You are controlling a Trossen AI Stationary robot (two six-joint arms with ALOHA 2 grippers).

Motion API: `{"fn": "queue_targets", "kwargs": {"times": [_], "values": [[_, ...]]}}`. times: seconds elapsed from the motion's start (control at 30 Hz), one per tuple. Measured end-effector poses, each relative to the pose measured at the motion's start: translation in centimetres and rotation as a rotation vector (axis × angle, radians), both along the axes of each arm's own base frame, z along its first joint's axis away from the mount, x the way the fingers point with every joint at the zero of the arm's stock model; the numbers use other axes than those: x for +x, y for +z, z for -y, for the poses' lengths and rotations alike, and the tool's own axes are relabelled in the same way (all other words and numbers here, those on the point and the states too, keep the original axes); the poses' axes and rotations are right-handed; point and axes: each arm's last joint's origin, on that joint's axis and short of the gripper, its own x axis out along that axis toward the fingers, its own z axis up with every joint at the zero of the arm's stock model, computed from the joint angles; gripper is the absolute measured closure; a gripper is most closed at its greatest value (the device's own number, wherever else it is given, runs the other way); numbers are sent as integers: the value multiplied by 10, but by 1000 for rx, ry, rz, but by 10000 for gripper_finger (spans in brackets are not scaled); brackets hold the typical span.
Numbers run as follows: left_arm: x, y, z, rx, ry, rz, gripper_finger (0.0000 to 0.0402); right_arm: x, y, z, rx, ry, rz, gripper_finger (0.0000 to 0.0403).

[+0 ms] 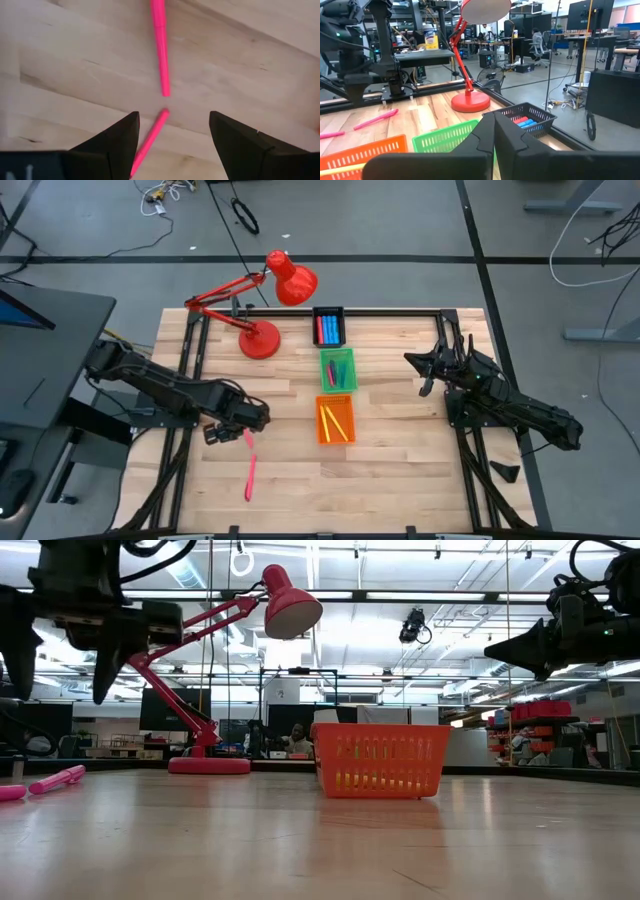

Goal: Pick & Place Markers
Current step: Put the top pink pen into the orange bin

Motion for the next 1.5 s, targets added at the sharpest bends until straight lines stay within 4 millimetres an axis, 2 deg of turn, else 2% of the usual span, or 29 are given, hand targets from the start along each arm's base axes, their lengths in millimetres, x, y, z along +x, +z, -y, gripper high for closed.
{"fn": "queue_targets", "kwargs": {"times": [0.23,0.7,0.9,1.07,1.2,1.43,1.5], "values": [[-1,-4,-4,17,3,-5,154,0,0,0,0,0,0,392],[-1,-56,-17,16,41,-10,154,0,0,0,0,0,0,392],[-5,-72,-19,28,37,-55,154,0,0,0,0,0,1,392],[-3,-77,-20,37,3,-58,157,0,0,0,0,0,0,392],[-1,-78,-23,28,-27,-48,200,0,0,0,0,0,0,392],[2,-77,-24,32,-51,-18,349,0,0,0,0,0,0,392],[2,-78,-24,34,-56,-16,375,0,0,0,0,0,0,392]]}}
